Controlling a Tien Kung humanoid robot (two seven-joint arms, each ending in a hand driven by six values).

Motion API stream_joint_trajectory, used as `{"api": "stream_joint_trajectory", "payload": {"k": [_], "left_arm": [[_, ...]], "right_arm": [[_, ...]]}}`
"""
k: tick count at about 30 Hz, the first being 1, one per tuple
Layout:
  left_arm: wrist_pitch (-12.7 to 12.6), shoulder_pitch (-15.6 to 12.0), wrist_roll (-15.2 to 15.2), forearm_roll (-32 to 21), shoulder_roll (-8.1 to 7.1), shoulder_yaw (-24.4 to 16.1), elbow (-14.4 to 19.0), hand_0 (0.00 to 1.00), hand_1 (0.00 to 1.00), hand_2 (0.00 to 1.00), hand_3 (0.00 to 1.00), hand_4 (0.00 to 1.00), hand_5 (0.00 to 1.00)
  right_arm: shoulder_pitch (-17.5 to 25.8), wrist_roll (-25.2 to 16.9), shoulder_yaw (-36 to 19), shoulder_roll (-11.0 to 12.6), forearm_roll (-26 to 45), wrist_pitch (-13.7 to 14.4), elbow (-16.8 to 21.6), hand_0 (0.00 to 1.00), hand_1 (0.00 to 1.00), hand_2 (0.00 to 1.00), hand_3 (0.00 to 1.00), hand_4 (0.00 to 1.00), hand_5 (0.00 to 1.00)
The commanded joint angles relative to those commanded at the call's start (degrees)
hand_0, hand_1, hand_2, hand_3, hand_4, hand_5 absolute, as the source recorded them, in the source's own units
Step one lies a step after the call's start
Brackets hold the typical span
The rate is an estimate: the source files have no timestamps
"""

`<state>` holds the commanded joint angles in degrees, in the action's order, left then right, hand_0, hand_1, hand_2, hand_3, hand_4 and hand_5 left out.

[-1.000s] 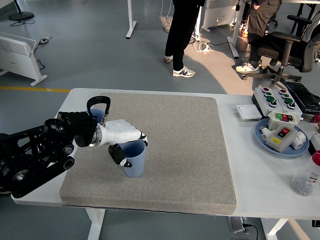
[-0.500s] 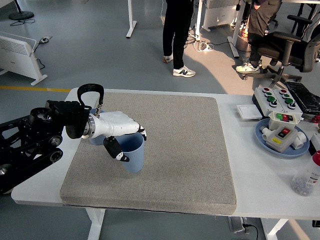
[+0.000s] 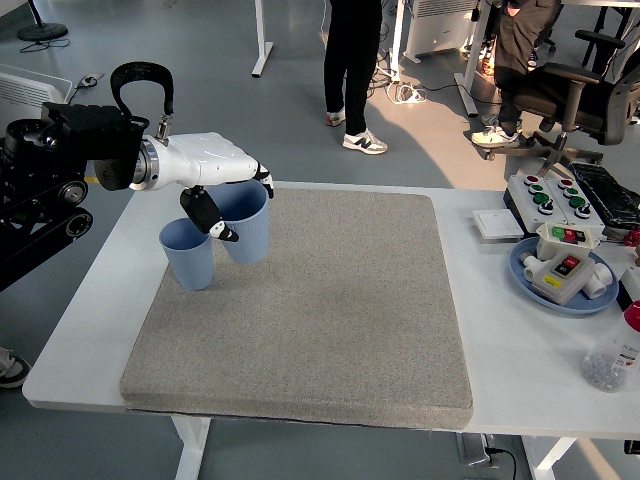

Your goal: Push cup pick cup insert cup

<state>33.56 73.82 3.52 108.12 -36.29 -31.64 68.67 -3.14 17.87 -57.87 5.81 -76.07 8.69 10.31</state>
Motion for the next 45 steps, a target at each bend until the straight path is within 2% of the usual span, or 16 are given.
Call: {"api": "stream_joint_trajectory", "payload": {"k": [1,3,7,12,24,28,29,34,35,40,41,45], "left_arm": [[0.0,0.08,-0.01,0.03,0.03,0.02,-0.49,0.536,0.53,0.545,0.47,0.573,0.043],[-0.38,1.18,0.01,0.66,1.24,-0.02,-4.89,0.536,0.53,0.545,0.47,0.573,0.043],[-0.82,1.97,0.16,0.47,2.28,0.95,-12.05,0.539,0.532,0.544,0.47,0.559,0.033],[-2.05,2.47,0.86,0.03,3.36,2.29,-17.29,0.538,0.531,0.545,0.47,0.55,0.032],[-2.68,3.1,1.25,-0.52,4.31,5.48,-21.96,0.528,0.535,0.553,0.482,0.539,0.021],[-3.73,2.82,1.41,-0.81,4.75,6.72,-23.46,0.528,0.535,0.553,0.482,0.539,0.021],[-4.06,2.75,1.54,-1.13,4.83,6.94,-23.73,0.504,0.541,0.559,0.501,0.6,0.019],[-5.76,2.53,2.33,-3.0,5.2,7.78,-25.06,0.504,0.541,0.559,0.501,0.6,0.019],[-6.02,2.52,2.47,-3.36,5.29,7.95,-25.45,0.408,0.53,0.603,0.565,0.774,0.171],[-7.12,2.26,2.73,-4.23,5.47,8.29,-26.19,0.408,0.53,0.603,0.565,0.774,0.171],[-7.48,2.13,2.76,-4.49,5.55,8.41,-26.32,0.524,0.662,0.772,0.81,0.923,0.43],[-9.63,1.62,3.14,-4.52,6.04,9.53,-26.98,0.524,0.662,0.772,0.81,0.923,0.43]], "right_arm": [[-0.01,0.0,0.02,0.0,0.01,0.0,0.0,0.527,0.546,0.564,0.578,0.077,0.775],[-0.11,-0.02,0.31,0.03,0.04,-0.05,0.0,0.527,0.546,0.564,0.578,0.077,0.775],[-0.2,-0.03,0.27,0.05,-0.2,-0.05,0.0,0.527,0.546,0.564,0.579,0.078,0.773],[-0.36,-0.06,-0.08,0.05,-0.95,-0.1,0.0,0.527,0.546,0.564,0.579,0.078,0.772],[-0.57,-0.2,-0.4,0.16,-1.78,-0.13,0.0,0.527,0.546,0.564,0.579,0.078,0.771],[-0.6,-0.23,-0.31,0.21,-1.9,-0.22,0.0,0.527,0.546,0.564,0.579,0.078,0.771],[-0.61,-0.23,-0.29,0.21,-1.93,-0.24,0.0,0.527,0.546,0.564,0.579,0.078,0.771],[-0.66,-0.23,-0.34,0.17,-2.17,-0.29,0.0,0.527,0.546,0.564,0.579,0.078,0.771],[-0.66,-0.24,-0.33,0.17,-2.19,-0.29,0.0,0.527,0.546,0.564,0.579,0.078,0.77],[-0.56,-0.27,-0.29,0.15,-2.35,-0.34,0.0,0.527,0.546,0.564,0.579,0.078,0.77],[-0.52,-0.27,-0.29,0.14,-2.35,-0.33,0.0,0.527,0.546,0.564,0.579,0.078,0.77],[-0.39,-0.22,-0.38,0.11,-2.63,-0.37,0.0,0.527,0.546,0.564,0.579,0.078,0.77]]}}
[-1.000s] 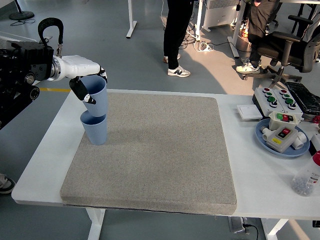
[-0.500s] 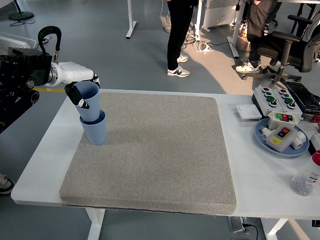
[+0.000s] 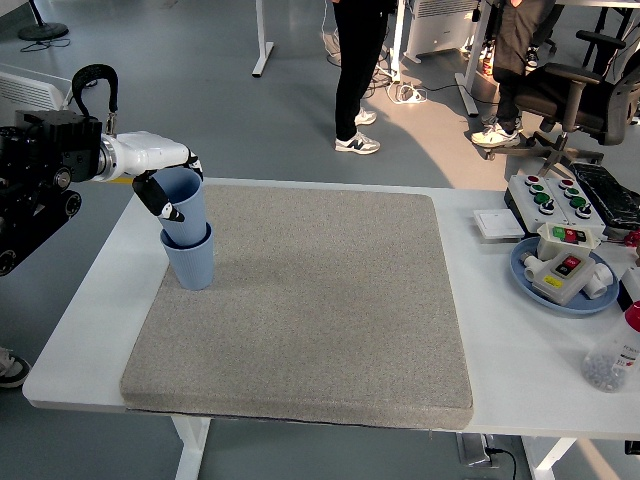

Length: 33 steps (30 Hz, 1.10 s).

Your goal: Push cup pick cup insert cup

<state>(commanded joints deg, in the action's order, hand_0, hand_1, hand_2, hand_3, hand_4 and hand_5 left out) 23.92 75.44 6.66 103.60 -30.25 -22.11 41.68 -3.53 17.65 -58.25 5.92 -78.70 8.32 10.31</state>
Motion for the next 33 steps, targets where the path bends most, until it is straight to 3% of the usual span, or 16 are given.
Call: {"api": "stream_joint_trajectory", "payload": {"k": [1,2,7,8,15,19,20,25,26,27,31,32,33], "left_arm": [[-0.47,-0.11,0.07,0.17,0.1,0.32,-0.15,0.524,0.662,0.772,0.81,0.923,0.43],[-1.03,-0.21,0.15,0.3,0.2,0.57,-0.34,0.746,0.828,0.956,0.934,0.976,0.508],[-3.63,-0.52,0.28,0.22,0.49,1.4,-1.27,0.746,0.828,0.956,0.934,0.976,0.508],[-4.03,-0.61,0.25,0.05,0.51,1.47,-1.41,0.881,0.916,0.998,0.998,0.998,0.554],[-5.77,-1.24,-0.06,-1.4,0.54,1.48,-1.8,0.921,0.943,0.998,0.998,0.998,0.595],[-9.41,-2.42,-1.86,-4.78,-0.23,-0.08,-0.67,0.921,0.943,0.998,0.998,0.998,0.595],[-10.68,-2.97,-2.63,-5.78,-0.56,-0.82,-0.05,0.864,0.874,0.986,0.968,0.85,0.742],[-17.73,-7.99,-7.32,-11.68,-2.96,-9.67,5.59,0.864,0.874,0.986,0.968,0.85,0.742],[-18.89,-9.2,-7.89,-12.9,-3.32,-12.21,7.0,0.755,0.788,0.833,0.817,0.727,0.797],[-19.62,-10.06,-8.4,-13.76,-3.66,-13.84,7.93,0.755,0.788,0.833,0.817,0.727,0.797],[-24.31,-18.1,-12.21,-22.68,-5.88,-23.44,16.58,0.755,0.788,0.833,0.817,0.727,0.797],[-24.69,-19.82,-12.7,-25.19,-6.28,-26.05,18.57,0.768,0.797,0.833,0.813,0.686,0.962],[-25.02,-21.85,-13.16,-27.37,-6.72,-28.28,20.63,0.768,0.797,0.833,0.813,0.686,0.962]], "right_arm": [[0.03,0.0,-0.01,-0.01,-0.1,-0.01,0.0,0.527,0.546,0.564,0.579,0.078,0.77],[0.07,-0.01,-0.03,-0.01,-0.14,-0.01,0.0,0.527,0.546,0.564,0.579,0.078,0.77],[0.14,-0.03,0.07,-0.05,-0.11,0.03,0.0,0.527,0.546,0.564,0.579,0.078,0.77],[0.15,-0.03,0.14,-0.05,-0.04,0.04,0.0,0.527,0.546,0.564,0.579,0.077,0.77],[0.23,-0.04,0.27,-0.06,-0.11,0.01,0.0,0.527,0.546,0.565,0.58,0.078,0.77],[0.31,-0.01,0.17,-0.07,-0.31,0.0,0.0,0.527,0.546,0.565,0.58,0.078,0.77],[0.32,0.0,0.15,-0.08,-0.33,0.0,0.0,0.527,0.546,0.565,0.58,0.078,0.769],[0.32,-0.06,0.41,-0.05,0.05,-0.02,0.0,0.527,0.546,0.565,0.58,0.078,0.769],[0.29,-0.08,0.51,-0.04,0.23,0.0,0.0,0.527,0.546,0.564,0.58,0.078,0.769],[0.25,-0.1,0.47,-0.04,0.3,0.04,0.0,0.527,0.546,0.564,0.58,0.078,0.769],[-0.12,-0.27,-0.04,-0.06,0.23,0.25,0.0,0.527,0.546,0.564,0.58,0.078,0.769],[-0.19,-0.29,-0.18,-0.05,0.18,0.29,0.0,0.527,0.546,0.565,0.579,0.078,0.77],[-0.25,-0.31,-0.32,-0.04,0.15,0.36,0.0,0.527,0.546,0.565,0.579,0.078,0.77]]}}
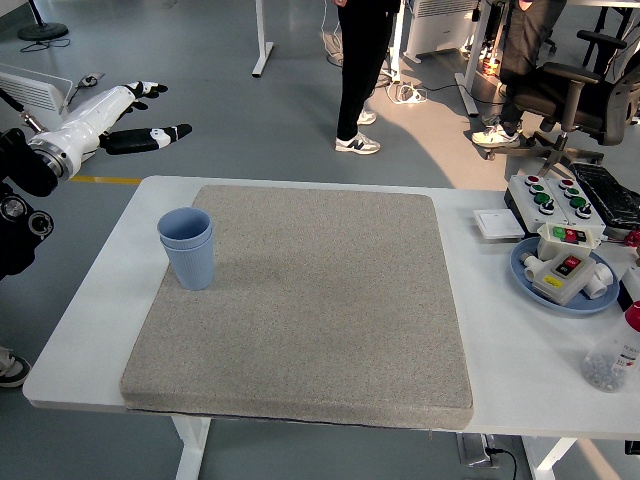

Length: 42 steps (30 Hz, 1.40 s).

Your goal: Push cup pick cup insert cup

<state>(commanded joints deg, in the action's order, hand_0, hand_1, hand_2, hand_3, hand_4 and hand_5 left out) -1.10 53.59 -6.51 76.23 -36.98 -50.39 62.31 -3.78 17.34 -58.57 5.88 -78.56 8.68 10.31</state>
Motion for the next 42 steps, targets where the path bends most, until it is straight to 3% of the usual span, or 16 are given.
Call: {"api": "stream_joint_trajectory", "payload": {"k": [4,5,8,11,14,17,21,26,29,34,42], "left_arm": [[-0.94,-8.48,-0.65,-9.33,-2.0,-9.3,8.36,0.768,0.797,0.833,0.813,0.686,0.962],[-1.09,-10.36,-0.52,-11.56,-2.38,-11.36,10.01,0.788,0.826,0.859,0.82,0.63,0.998],[-2.14,-17.33,0.59,-19.01,-4.03,-17.01,15.53,0.788,0.826,0.859,0.82,0.63,0.998],[-3.49,-23.61,2.46,-26.09,-4.22,-21.04,19.99,0.798,0.843,0.871,0.815,0.62,0.998],[-4.94,-29.82,4.83,-33.08,-2.63,-25.27,23.57,0.798,0.843,0.871,0.815,0.62,0.998],[-5.39,-36.09,6.63,-39.23,0.12,-28.66,26.14,0.798,0.843,0.871,0.815,0.62,0.998],[-3.6,-43.76,8.26,-39.57,5.86,-32.62,28.48,0.826,0.863,0.884,0.816,0.617,0.998],[0.2,-51.03,9.36,-39.61,12.78,-36.68,30.67,0.846,0.867,0.879,0.813,0.62,0.998],[0.96,-53.51,9.94,-39.07,15.24,-38.13,31.29,0.846,0.867,0.879,0.813,0.62,0.998],[-0.06,-56.0,11.05,-38.75,17.11,-38.13,30.95,0.865,0.88,0.891,0.821,0.621,0.998],[-1.13,-57.66,12.82,-39.29,19.26,-37.48,31.21,0.866,0.884,0.893,0.824,0.621,0.998]], "right_arm": [[-0.16,-0.11,-0.76,0.01,-0.59,0.09,0.0,0.527,0.546,0.565,0.579,0.078,0.77],[-0.2,-0.13,-0.88,0.01,-0.7,0.09,0.0,0.527,0.546,0.565,0.579,0.078,0.769],[-0.3,-0.18,-1.52,0.03,-1.13,0.23,0.0,0.527,0.546,0.565,0.579,0.078,0.769],[-0.3,-0.25,-2.42,0.04,-2.15,0.24,0.0,0.527,0.546,0.565,0.579,0.078,0.77],[-0.37,-0.31,-3.06,0.0,-2.8,0.35,0.0,0.527,0.546,0.565,0.579,0.078,0.77],[-0.41,-0.43,-3.38,-0.08,-2.82,0.51,0.0,0.527,0.546,0.565,0.579,0.078,0.77],[-0.6,-0.51,-3.92,-0.14,-3.22,0.64,0.0,0.527,0.546,0.565,0.579,0.079,0.77],[-0.89,-0.65,-4.67,-0.12,-4.27,0.65,0.0,0.527,0.546,0.565,0.578,0.078,0.773],[-1.02,-0.75,-5.19,-0.04,-5.08,0.58,0.0,0.527,0.546,0.565,0.578,0.078,0.773],[-1.38,-0.88,-5.79,0.05,-6.04,0.56,0.0,0.527,0.546,0.565,0.576,0.078,0.776],[-1.44,-0.98,-6.26,0.11,-6.72,0.62,0.0,0.527,0.546,0.565,0.576,0.076,0.771]]}}
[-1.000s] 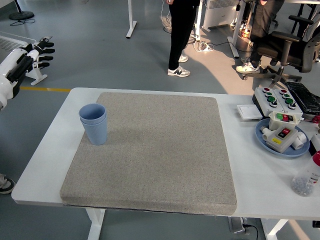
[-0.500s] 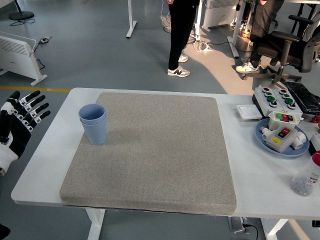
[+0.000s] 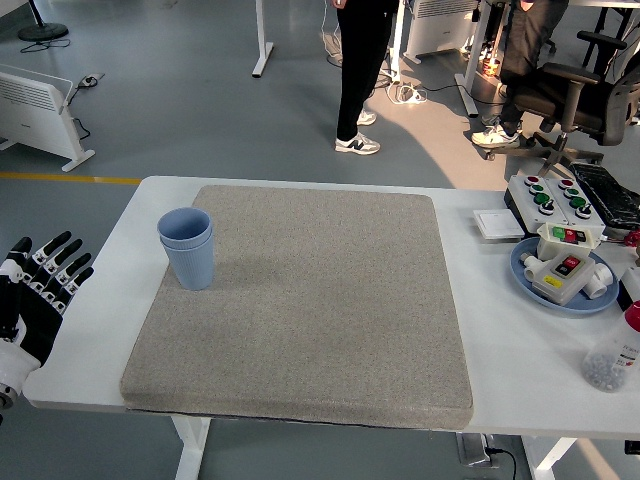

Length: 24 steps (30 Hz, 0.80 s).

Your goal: Push cup pick cup insert cup

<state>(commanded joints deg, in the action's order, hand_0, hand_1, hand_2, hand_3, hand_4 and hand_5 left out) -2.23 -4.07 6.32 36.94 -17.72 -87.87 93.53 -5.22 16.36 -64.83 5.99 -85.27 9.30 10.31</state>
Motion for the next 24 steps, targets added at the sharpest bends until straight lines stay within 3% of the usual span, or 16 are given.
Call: {"api": "stream_joint_trajectory", "payload": {"k": [24], "left_arm": [[0.45,0.14,-0.05,-0.27,1.86,2.77,-3.15,0.88,0.887,0.895,0.826,0.617,0.998]], "right_arm": [[0.73,0.0,-0.28,0.14,-1.58,-0.26,0.0,0.527,0.546,0.563,0.574,0.07,0.788]]}}
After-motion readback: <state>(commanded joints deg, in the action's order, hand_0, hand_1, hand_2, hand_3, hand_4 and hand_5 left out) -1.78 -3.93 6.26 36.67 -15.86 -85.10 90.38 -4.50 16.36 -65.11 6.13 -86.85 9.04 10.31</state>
